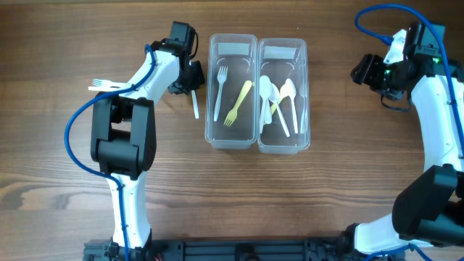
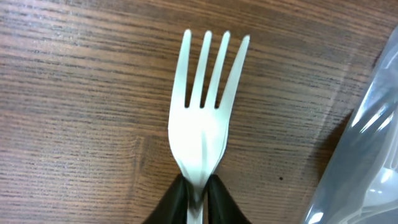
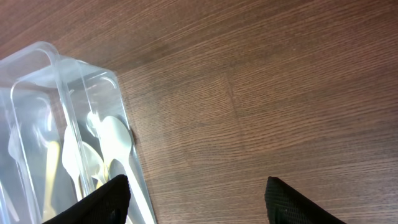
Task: Pack container
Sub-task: 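Move the left gripper back and grasp a white fork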
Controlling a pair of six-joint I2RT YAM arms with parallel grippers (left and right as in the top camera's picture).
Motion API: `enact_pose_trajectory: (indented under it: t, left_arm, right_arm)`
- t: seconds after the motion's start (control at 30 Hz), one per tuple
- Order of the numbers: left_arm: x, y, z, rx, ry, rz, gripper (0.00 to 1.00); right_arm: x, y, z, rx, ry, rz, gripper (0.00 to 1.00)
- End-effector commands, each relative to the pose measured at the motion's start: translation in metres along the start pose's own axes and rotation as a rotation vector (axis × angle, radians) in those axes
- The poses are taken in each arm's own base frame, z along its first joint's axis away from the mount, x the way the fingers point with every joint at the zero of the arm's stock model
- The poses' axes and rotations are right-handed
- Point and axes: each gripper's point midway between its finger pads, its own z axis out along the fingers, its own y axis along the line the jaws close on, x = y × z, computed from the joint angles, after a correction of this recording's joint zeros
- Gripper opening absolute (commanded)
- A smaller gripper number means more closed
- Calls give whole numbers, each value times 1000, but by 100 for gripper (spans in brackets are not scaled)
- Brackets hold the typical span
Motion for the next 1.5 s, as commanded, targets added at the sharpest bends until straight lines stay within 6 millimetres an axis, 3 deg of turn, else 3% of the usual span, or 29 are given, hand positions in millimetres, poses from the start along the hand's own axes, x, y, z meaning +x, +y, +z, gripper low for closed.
enact_pose_trajectory:
  t: [0.0,0.1,0.3,0.43,0.53,0.63,0.73,0.8,0.9,0.97,1.1,1.17,1.3,1.47]
  left_arm:
    - [-2,8,5,-37,-1,12,8]
    - [-18,5,-22,-15,-53,47,4]
    - [-51,-15,-108,68,-235,52,4]
    - [-48,-25,-146,100,-285,68,4]
    - [-28,-55,-170,186,-275,124,4]
    - [-3,-78,-170,199,-232,186,7]
    - [23,-93,-147,179,-171,309,18]
    - [36,-98,-129,163,-122,334,18]
    - [41,-100,-115,152,-94,342,20]
    - [36,-98,-116,145,-108,334,30]
    - [1,-60,-145,55,-226,249,36]
    - [-30,7,-167,2,-264,19,48]
    - [-43,91,-161,-39,-209,-288,47]
    - [-46,160,-155,-31,-155,-498,37]
  right_arm:
    - [3,2,5,-14,17,15,69]
    - [3,2,5,-14,17,15,69]
    - [2,2,5,-15,14,15,69]
    - [1,2,6,-16,9,14,69]
    - [-2,3,6,-18,-1,11,69]
    - [-3,3,6,-19,-6,10,69]
    - [-3,3,6,-19,-6,10,70]
    - [-3,3,5,-19,-8,9,70]
    - [-3,3,5,-19,-8,10,70]
    - [-3,3,5,-19,-8,9,70]
    - [-3,3,5,-19,-8,9,70]
    - [-4,3,5,-19,-9,23,70]
    - [-4,3,5,-20,-11,35,72]
    - [-4,3,5,-20,-11,35,73]
